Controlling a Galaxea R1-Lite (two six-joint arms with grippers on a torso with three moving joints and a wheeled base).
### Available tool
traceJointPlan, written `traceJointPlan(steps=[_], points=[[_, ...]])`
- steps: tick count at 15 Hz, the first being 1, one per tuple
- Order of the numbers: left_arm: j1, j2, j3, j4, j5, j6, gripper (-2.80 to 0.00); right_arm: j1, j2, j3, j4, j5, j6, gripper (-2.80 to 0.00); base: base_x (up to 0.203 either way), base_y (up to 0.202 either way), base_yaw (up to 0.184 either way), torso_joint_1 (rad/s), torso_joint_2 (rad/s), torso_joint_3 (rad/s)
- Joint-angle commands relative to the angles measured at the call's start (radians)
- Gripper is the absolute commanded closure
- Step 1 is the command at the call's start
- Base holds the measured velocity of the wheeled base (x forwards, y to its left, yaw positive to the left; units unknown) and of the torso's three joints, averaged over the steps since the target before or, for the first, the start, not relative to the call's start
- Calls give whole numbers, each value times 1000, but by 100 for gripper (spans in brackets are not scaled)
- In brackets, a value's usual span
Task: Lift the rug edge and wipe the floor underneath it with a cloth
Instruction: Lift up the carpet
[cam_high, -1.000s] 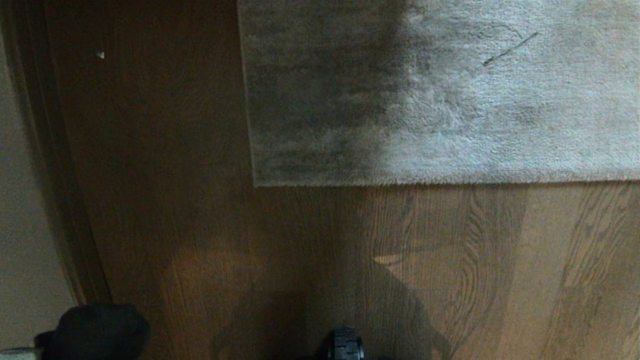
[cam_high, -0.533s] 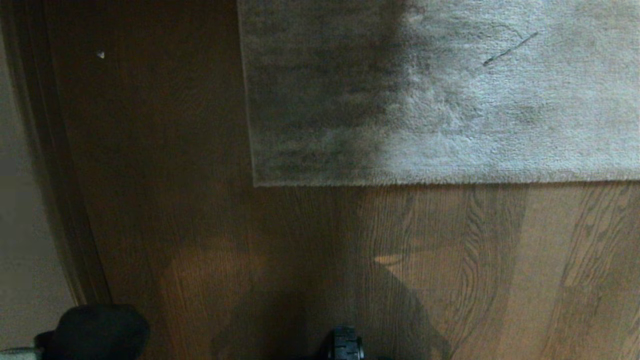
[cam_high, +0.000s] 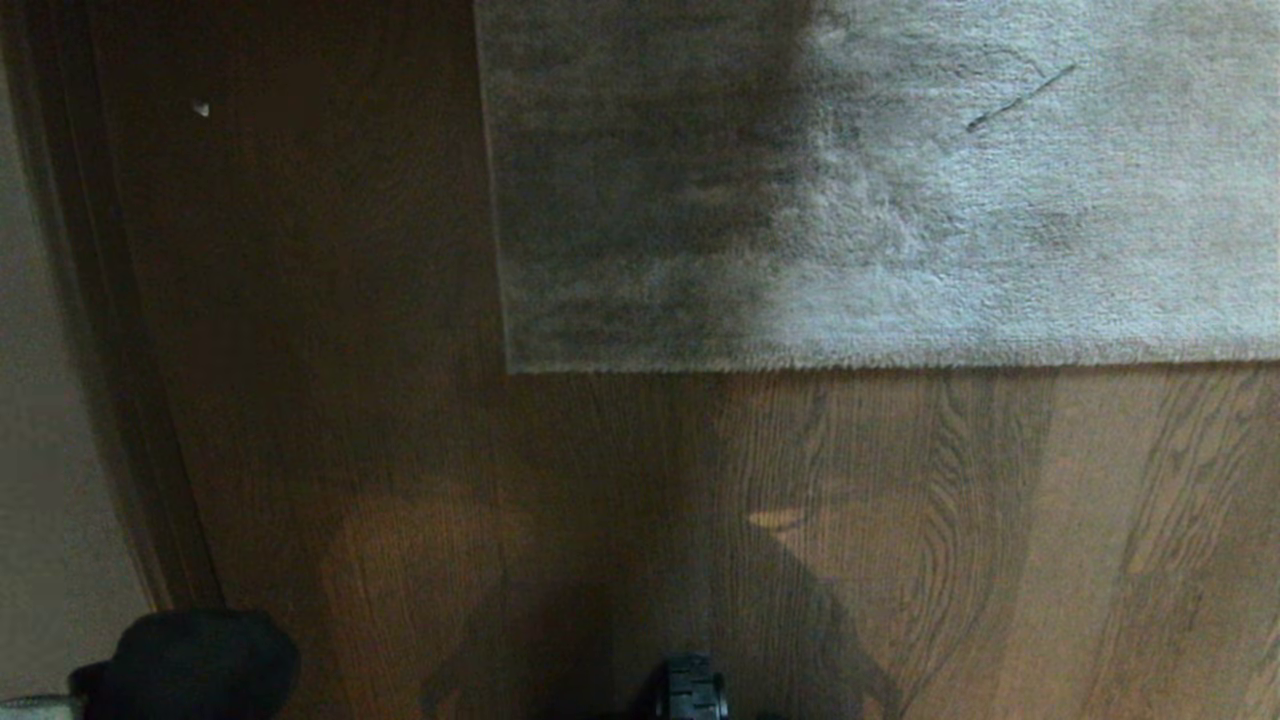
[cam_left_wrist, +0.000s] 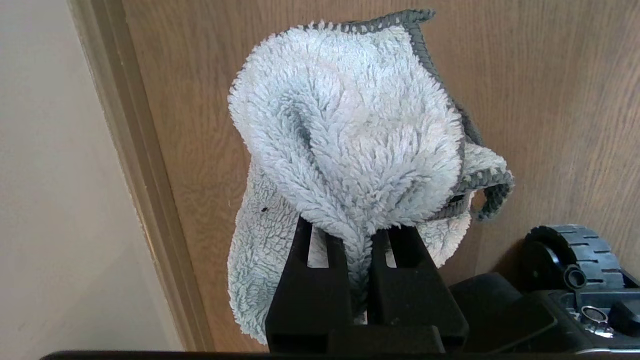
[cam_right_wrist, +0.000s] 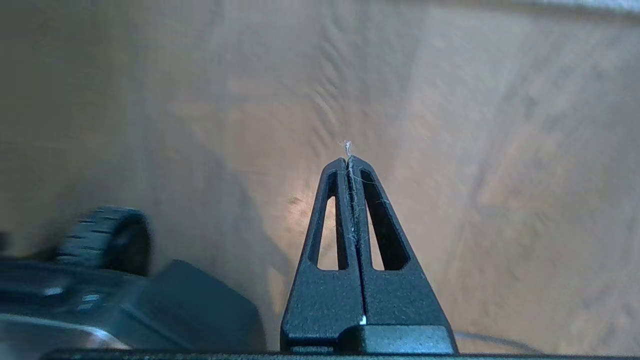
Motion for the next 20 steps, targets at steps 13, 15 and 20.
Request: traceJointPlan(steps=[13, 15, 20], points=[[0, 0, 0, 0, 0, 0, 0, 173, 965, -225, -171, 544, -26, 0, 0, 0, 0, 0, 0, 0], [0, 0, 0, 0, 0, 0, 0, 237, 1108, -177, -304, 552, -8, 0, 0, 0, 0, 0, 0, 0], [0, 0, 0, 0, 0, 0, 0, 379, 1565, -117, -966, 511, 155, 0, 0, 0, 0, 0, 0, 0]])
